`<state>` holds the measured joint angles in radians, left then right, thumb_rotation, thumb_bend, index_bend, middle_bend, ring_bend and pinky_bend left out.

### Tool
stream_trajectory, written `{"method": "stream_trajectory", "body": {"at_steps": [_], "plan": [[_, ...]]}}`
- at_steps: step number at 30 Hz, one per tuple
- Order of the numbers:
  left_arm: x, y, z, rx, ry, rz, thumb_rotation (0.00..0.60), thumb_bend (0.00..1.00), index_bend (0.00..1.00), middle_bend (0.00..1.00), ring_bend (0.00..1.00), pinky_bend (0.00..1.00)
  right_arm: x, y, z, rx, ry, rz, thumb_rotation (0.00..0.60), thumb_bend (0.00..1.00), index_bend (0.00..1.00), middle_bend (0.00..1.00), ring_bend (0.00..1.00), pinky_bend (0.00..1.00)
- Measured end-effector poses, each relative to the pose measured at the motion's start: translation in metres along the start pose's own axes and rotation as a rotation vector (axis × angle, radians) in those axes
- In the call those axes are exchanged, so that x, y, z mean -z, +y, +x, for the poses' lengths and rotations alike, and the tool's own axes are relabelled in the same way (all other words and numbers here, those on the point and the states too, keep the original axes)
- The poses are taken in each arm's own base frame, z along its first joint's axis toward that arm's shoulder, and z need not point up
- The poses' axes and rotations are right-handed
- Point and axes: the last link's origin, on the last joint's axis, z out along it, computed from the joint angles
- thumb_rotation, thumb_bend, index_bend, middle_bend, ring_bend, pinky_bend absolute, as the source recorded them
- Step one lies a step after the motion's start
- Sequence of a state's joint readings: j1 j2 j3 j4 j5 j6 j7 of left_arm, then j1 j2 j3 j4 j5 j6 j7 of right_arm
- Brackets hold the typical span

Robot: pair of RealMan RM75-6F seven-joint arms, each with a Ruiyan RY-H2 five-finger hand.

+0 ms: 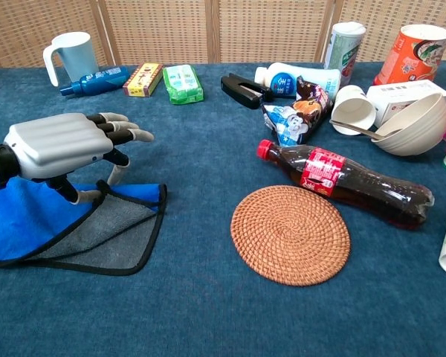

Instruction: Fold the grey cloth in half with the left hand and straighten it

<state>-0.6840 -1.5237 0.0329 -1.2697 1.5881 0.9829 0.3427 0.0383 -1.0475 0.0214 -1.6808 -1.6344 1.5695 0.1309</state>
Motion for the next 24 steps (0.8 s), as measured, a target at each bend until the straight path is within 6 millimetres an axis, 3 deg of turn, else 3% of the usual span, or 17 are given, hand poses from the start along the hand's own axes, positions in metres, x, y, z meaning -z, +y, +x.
{"method": "stream_trajectory", "body": {"at_steps": [16,24], "plan": [[-0.0009,0.0014,0.0015,-0.001,0.016,-0.004,0.6,0.43,0.59,0.0,0.0,0.08,-0.0008,0.0004,-0.0005,0.0,-0.003,-0.003,0.6,0.12,0.0,0.0,0.0,0.12],[-0.0013,0.0008,0.0035,-0.003,0.025,-0.002,0.6,0.47,0.57,0.0,0.0,0.08,-0.0009,0.0005,-0.0005,-0.001,-0.005,-0.003,0.6,0.12,0.0,0.0,0.0,0.12]]}}
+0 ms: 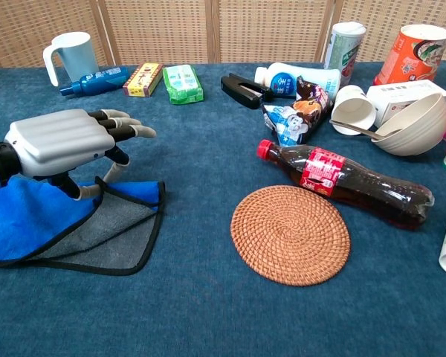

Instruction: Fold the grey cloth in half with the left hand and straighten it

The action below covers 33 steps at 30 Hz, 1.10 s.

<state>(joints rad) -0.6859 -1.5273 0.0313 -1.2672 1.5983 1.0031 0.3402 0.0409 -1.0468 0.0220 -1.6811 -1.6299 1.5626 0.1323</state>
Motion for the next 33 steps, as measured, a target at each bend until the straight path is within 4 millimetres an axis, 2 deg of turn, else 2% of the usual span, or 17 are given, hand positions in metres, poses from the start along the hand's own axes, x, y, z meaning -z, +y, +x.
{"method": "stream_trajectory", "body": {"at_steps": [10,24,33], "plan": [[-0.0006,0.0003,0.0001,-0.001,0.002,0.001,0.6,0.47,0.43,0.0,0.0,0.08,-0.0003,0.0001,-0.0004,0.0,-0.002,0.0,0.6,0.12,0.0,0.0,0.0,0.12],[0.0001,0.0018,0.0009,-0.002,0.014,-0.001,0.6,0.48,0.49,0.0,0.0,0.09,0.0003,-0.0002,-0.0001,-0.002,-0.003,0.002,0.6,0.12,0.0,0.0,0.0,0.12],[-0.0003,0.0034,0.0005,-0.003,0.017,-0.005,0.6,0.53,0.5,0.0,0.0,0.09,0.0003,-0.0005,-0.0001,-0.002,-0.004,0.002,0.6,0.12,0.0,0.0,0.0,0.12]]}}
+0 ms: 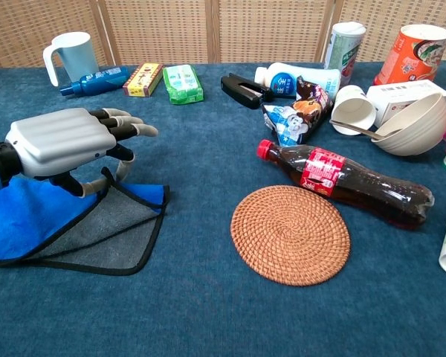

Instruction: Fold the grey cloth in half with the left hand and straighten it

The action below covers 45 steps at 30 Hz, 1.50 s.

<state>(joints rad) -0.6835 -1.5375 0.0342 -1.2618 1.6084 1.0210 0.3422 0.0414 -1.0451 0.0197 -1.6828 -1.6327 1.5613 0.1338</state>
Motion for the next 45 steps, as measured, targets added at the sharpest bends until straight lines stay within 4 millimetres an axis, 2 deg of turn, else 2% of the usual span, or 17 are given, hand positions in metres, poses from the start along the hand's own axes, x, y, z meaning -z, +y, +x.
{"method": "stream_trajectory", "body": {"at_steps": [7,27,34,39,41,45], "plan": [[0.0,0.002,0.0,0.004,0.001,-0.004,0.6,0.57,0.53,0.0,0.0,0.1,0.0,0.0,0.0,-0.002,0.001,0.001,0.6,0.12,0.0,0.0,0.0,0.12],[0.01,0.016,0.014,0.059,0.047,-0.071,0.6,0.57,0.53,0.0,0.0,0.09,0.0,-0.001,-0.001,0.004,-0.003,0.003,0.6,0.12,0.0,0.0,0.0,0.12],[0.011,0.016,0.018,0.04,0.057,-0.076,0.6,0.57,0.45,0.0,0.0,0.09,0.0,-0.001,-0.001,0.002,-0.003,0.002,0.6,0.12,0.0,0.0,0.0,0.12],[0.008,0.01,0.016,0.011,0.043,-0.044,0.6,0.57,0.29,0.0,0.0,0.09,0.0,-0.001,0.0,0.0,-0.002,0.002,0.6,0.12,0.0,0.0,0.0,0.12],[0.007,0.009,0.014,0.004,0.036,-0.036,0.6,0.57,0.26,0.0,0.0,0.09,0.0,0.0,0.0,-0.001,-0.002,0.002,0.6,0.12,0.0,0.0,0.0,0.12],[0.007,0.009,0.014,0.012,0.035,-0.037,0.6,0.57,0.25,0.0,0.0,0.09,0.0,0.0,-0.001,0.001,-0.004,0.002,0.6,0.12,0.0,0.0,0.0,0.12]]}}
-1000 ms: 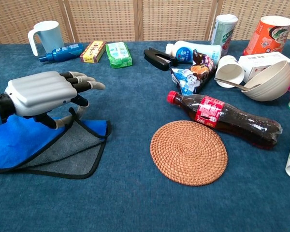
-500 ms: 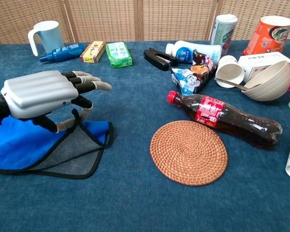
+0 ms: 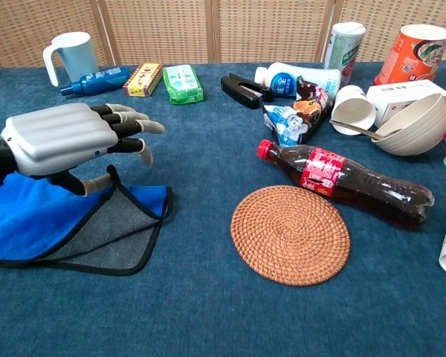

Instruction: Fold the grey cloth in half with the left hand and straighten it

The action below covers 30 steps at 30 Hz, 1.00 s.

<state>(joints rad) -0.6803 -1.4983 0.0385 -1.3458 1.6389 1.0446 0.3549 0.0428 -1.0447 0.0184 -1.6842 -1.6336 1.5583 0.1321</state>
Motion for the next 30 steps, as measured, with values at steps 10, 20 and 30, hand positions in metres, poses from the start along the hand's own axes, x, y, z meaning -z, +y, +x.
{"method": "stream_trajectory", "body": {"at_steps": [10,20,30], "plan": [[0.004,0.007,0.006,0.029,0.039,-0.042,0.6,0.57,0.23,0.0,0.0,0.09,0.0,-0.001,-0.001,0.003,0.0,0.003,0.6,0.12,0.0,0.0,0.0,0.12],[0.008,0.021,0.007,0.069,0.033,-0.108,0.6,0.56,0.22,0.0,0.0,0.09,0.001,-0.001,0.0,0.002,0.002,0.002,0.6,0.12,0.0,0.0,0.0,0.12],[0.016,0.034,0.014,0.117,0.038,-0.173,0.6,0.52,0.2,0.0,0.0,0.09,0.001,-0.001,0.0,0.002,0.003,0.004,0.6,0.12,0.0,0.0,0.0,0.12]]}}
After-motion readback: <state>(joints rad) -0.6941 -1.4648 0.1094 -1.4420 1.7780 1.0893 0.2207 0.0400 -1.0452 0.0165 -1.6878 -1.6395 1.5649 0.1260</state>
